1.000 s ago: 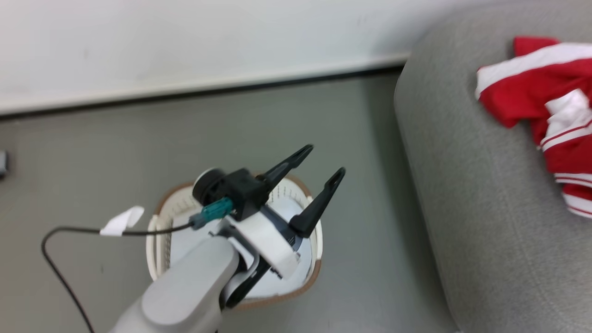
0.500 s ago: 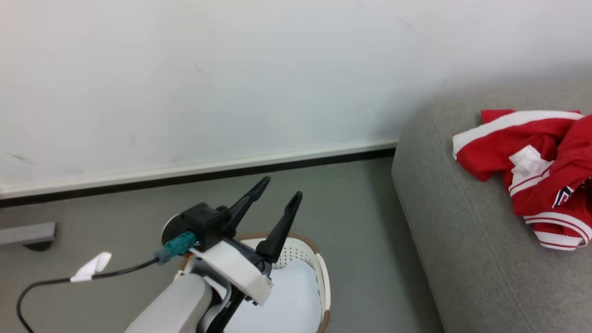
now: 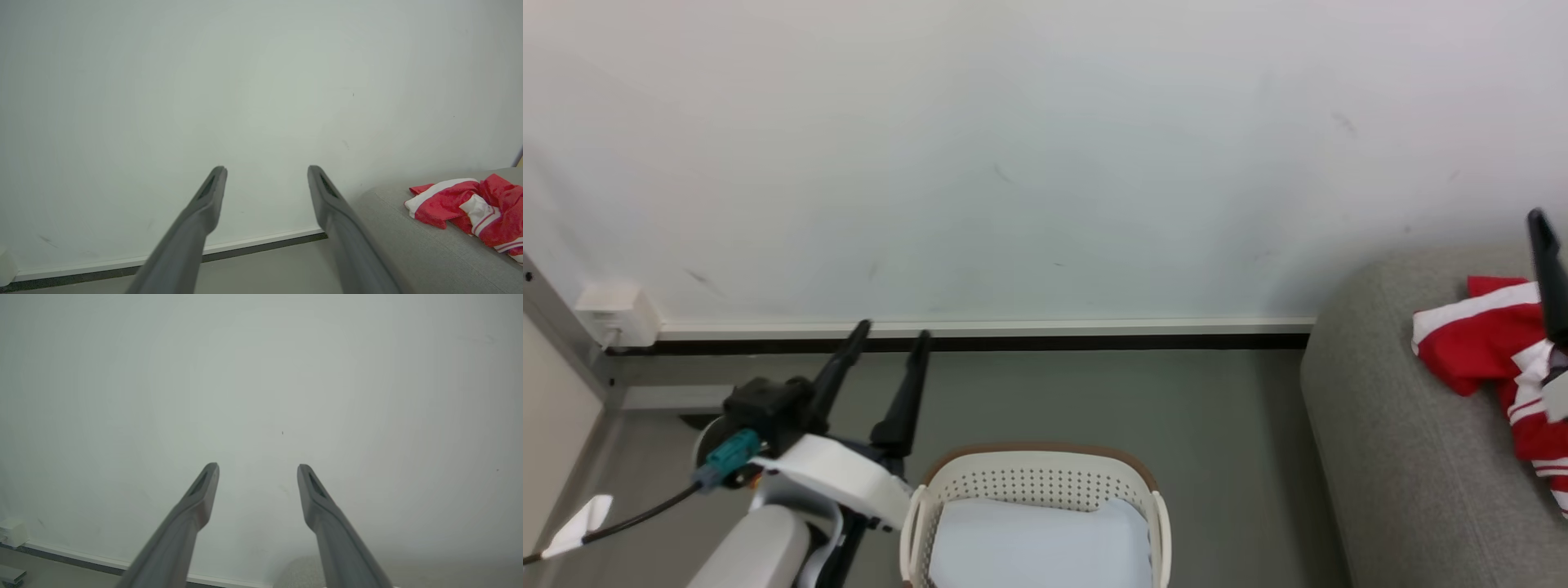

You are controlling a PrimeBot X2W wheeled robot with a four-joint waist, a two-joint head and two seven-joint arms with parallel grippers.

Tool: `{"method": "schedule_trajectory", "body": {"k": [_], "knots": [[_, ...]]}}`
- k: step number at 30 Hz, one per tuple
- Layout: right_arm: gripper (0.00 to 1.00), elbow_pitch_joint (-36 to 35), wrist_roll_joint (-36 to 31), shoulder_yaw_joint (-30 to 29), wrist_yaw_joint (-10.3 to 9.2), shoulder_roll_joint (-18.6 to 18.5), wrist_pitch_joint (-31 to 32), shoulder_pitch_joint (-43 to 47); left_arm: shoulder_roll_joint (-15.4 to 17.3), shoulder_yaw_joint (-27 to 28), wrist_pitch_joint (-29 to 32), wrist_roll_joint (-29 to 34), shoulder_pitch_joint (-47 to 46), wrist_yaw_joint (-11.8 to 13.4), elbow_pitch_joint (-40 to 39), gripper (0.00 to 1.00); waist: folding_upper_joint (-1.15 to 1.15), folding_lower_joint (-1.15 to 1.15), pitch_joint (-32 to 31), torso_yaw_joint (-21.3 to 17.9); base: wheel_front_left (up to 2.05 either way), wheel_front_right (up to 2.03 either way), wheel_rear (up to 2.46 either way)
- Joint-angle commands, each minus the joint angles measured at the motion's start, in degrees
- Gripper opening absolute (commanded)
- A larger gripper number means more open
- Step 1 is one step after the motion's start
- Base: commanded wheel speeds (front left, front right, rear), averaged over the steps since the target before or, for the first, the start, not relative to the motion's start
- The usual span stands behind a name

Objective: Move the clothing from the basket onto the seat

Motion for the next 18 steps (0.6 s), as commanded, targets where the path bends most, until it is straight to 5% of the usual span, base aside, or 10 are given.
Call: {"method": "schedule_trajectory", "body": {"k": [1,18], "knots": [[1.0,-0.5,-1.0,-0.4,-0.13,0.8,-1.0,2.1,0.5,0.8,0.0,0.7,1.4,0.8,0.0,1.0,0.0,0.01,-0.4,1.0,0.0,0.0,0.0],[1.0,-10.7,-12.8,-5.7,-0.13,17.8,-6.9,23.4,-6.6,20.6,0.0,11.2,16.6,4.6,-5.5,1.0,0.0,0.01,-0.3,2.8,0.0,0.0,0.0]]}}
